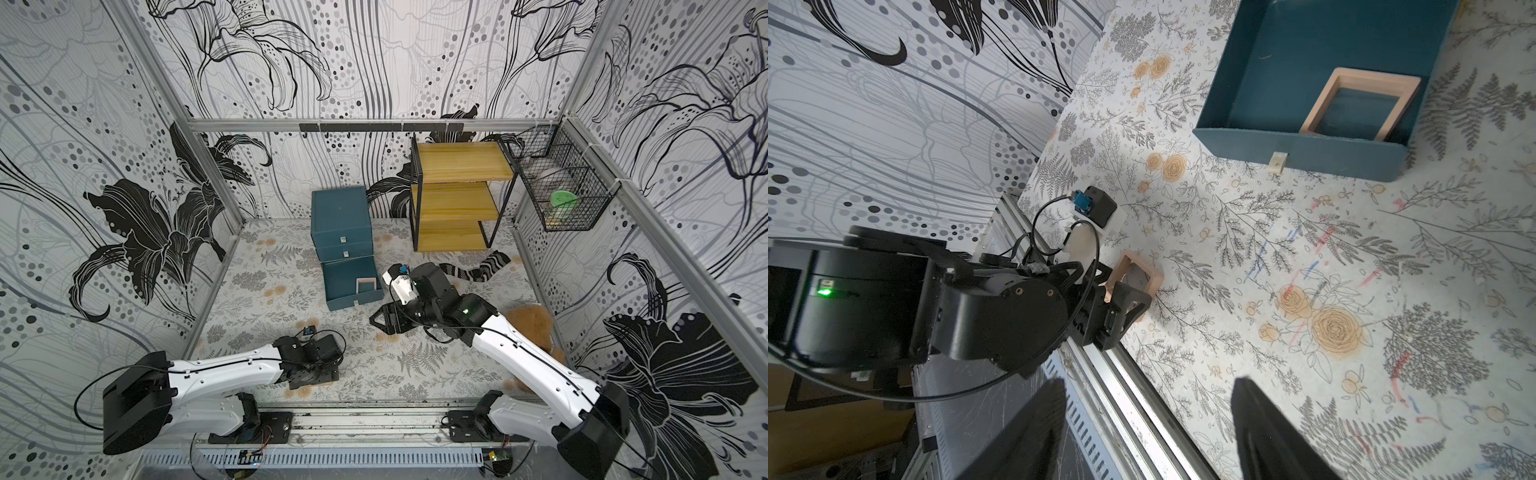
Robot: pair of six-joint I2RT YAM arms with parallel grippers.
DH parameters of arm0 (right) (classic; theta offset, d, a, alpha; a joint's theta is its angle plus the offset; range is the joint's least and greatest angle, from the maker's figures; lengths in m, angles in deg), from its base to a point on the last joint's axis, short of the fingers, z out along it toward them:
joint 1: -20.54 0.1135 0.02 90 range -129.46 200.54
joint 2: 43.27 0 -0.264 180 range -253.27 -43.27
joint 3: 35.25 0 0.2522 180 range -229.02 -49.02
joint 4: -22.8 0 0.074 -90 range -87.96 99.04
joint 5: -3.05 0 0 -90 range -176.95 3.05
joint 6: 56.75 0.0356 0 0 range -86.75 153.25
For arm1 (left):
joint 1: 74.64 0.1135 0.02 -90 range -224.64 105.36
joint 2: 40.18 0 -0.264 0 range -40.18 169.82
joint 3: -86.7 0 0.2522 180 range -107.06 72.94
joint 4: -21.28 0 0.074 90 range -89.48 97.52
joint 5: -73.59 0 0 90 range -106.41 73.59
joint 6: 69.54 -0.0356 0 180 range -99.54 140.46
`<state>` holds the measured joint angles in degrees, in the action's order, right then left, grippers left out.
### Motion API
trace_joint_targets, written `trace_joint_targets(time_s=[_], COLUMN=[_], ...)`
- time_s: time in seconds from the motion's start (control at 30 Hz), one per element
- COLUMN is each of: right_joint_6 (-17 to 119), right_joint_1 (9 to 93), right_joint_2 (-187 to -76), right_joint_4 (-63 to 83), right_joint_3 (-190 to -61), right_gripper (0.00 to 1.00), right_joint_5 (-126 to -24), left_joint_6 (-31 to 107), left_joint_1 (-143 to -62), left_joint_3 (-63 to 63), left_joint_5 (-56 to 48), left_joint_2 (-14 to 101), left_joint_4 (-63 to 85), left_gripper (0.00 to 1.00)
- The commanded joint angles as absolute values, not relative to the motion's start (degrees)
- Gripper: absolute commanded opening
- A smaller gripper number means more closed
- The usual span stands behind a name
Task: Place the brooch boxes into the drawer by color
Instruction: Pick up the brooch box from the center of the board.
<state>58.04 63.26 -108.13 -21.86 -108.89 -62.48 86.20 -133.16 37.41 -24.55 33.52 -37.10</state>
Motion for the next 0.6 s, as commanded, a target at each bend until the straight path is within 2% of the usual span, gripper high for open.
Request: trace_joint_targets(time_s=[0.0, 0.33, 0.57], right_joint_6=[58.80, 58.82, 59.04], right_joint_1=[63.08, 63.08, 63.08], right_joint_2=[-108.18, -108.63, -108.54], right_joint_4=[-21.87, -21.64, -21.55], right_joint_3=[-108.72, -108.52, -108.77], right_gripper=[0.69, 0.69, 0.68], right_joint_5=[-61.92, -61.71, -63.16], left_joint_6=[85.59, 86.21, 85.20], left_joint_1=[-133.87, -134.23, -134.23], left_joint_3=[37.61, 37.30, 31.24], left_joint_5=[-24.63, -25.46, -27.43], left_joint_2=[34.38, 34.84, 35.59], left_joint_4=[-35.92, -35.20, -38.32], left_gripper=[0.83, 0.66, 0.60])
